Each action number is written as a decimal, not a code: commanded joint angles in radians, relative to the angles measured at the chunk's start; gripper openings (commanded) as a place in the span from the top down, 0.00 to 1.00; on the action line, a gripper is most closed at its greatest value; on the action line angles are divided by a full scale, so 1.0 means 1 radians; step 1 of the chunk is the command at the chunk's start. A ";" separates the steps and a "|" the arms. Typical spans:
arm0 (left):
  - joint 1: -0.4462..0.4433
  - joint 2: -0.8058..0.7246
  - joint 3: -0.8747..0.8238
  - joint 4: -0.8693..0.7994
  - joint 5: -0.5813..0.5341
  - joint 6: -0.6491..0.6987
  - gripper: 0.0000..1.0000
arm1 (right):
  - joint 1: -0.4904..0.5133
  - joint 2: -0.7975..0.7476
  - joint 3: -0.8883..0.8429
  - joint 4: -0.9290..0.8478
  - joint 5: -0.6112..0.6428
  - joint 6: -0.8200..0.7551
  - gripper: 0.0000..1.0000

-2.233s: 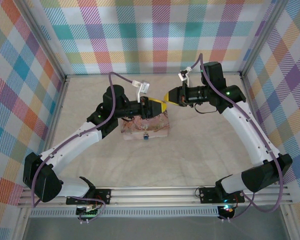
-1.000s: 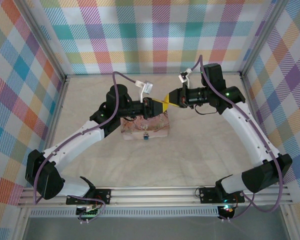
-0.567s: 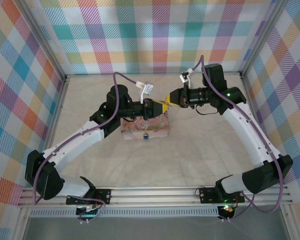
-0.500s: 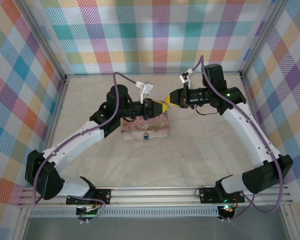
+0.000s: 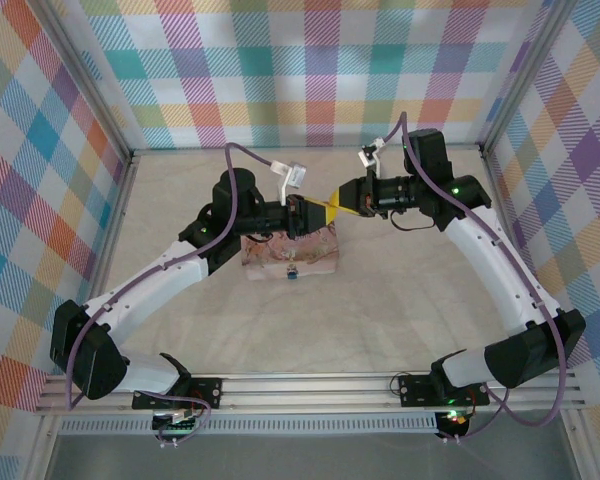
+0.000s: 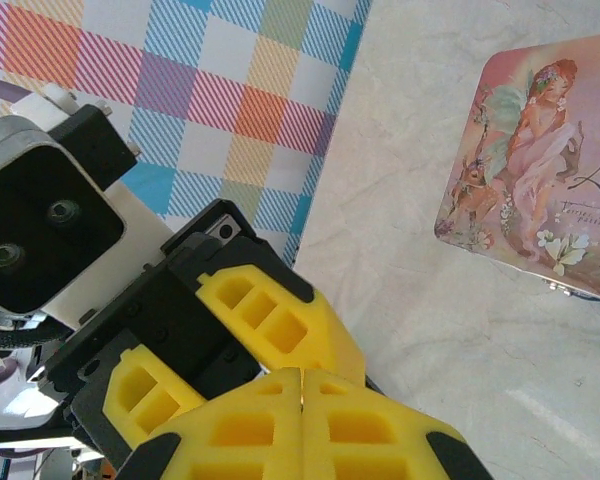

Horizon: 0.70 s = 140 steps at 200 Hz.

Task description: Unlock a padlock with a key

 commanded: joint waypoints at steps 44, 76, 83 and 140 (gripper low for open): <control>-0.011 -0.009 0.029 0.029 0.017 0.001 0.82 | -0.007 -0.032 -0.013 0.019 -0.028 0.010 0.98; -0.013 -0.004 0.029 0.041 0.016 -0.006 0.83 | -0.007 -0.037 -0.026 0.034 -0.035 0.023 0.98; -0.013 -0.003 0.029 0.041 0.014 -0.007 0.83 | -0.007 -0.038 -0.026 0.033 -0.035 0.023 0.98; -0.014 -0.004 0.034 0.017 -0.001 0.005 1.00 | -0.008 -0.041 -0.029 0.030 -0.030 0.017 0.98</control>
